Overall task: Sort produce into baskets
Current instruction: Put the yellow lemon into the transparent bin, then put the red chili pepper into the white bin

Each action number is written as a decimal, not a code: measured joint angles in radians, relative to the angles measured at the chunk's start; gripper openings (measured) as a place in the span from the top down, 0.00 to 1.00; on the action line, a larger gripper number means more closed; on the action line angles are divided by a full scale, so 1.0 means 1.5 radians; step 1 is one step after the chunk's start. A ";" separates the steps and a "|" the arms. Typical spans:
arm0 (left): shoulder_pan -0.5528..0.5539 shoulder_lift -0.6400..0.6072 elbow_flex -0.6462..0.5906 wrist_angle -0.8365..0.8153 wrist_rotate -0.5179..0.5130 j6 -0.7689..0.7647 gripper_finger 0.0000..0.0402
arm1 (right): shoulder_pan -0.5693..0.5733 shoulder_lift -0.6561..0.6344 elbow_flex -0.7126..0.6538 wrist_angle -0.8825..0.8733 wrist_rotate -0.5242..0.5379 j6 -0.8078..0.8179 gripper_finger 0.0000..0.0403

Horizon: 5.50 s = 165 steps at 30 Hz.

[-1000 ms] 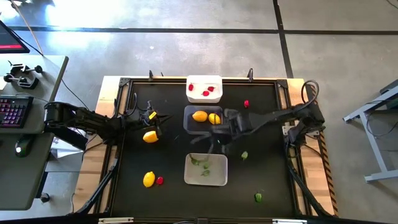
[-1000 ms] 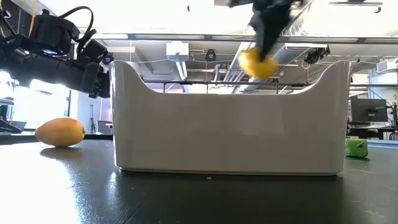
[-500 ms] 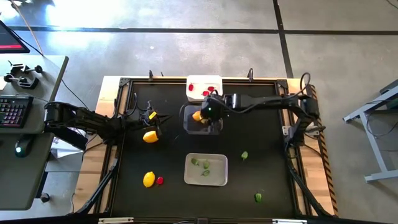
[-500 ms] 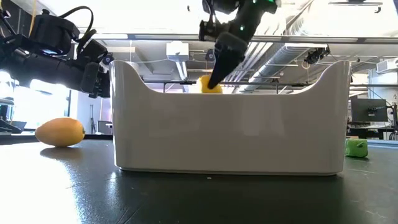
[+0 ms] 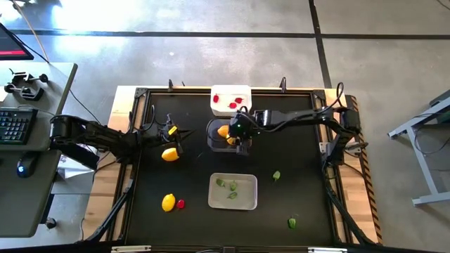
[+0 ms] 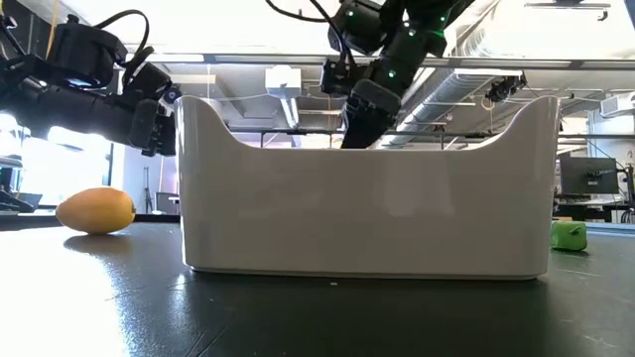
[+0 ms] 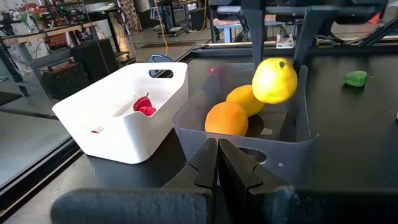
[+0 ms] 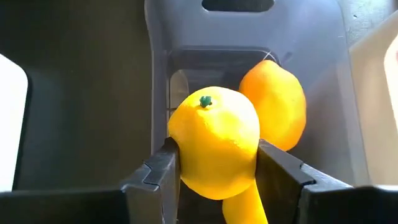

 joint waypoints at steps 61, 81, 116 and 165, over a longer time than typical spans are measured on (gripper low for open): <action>-0.271 -0.013 0.445 -0.854 0.200 0.067 1.00 | 0.092 -0.400 -0.455 0.501 0.303 0.025 1.00; -0.556 0.193 0.609 -1.051 0.100 -0.244 0.59 | 0.148 -0.398 -0.455 0.514 0.379 0.083 1.00; -0.548 0.358 0.640 -1.093 0.111 -0.221 0.69 | 0.237 -0.398 -0.455 0.508 0.495 0.096 1.00; -0.258 0.328 0.769 -0.858 0.152 0.096 0.77 | 0.131 -0.399 -0.454 0.494 0.404 0.031 1.00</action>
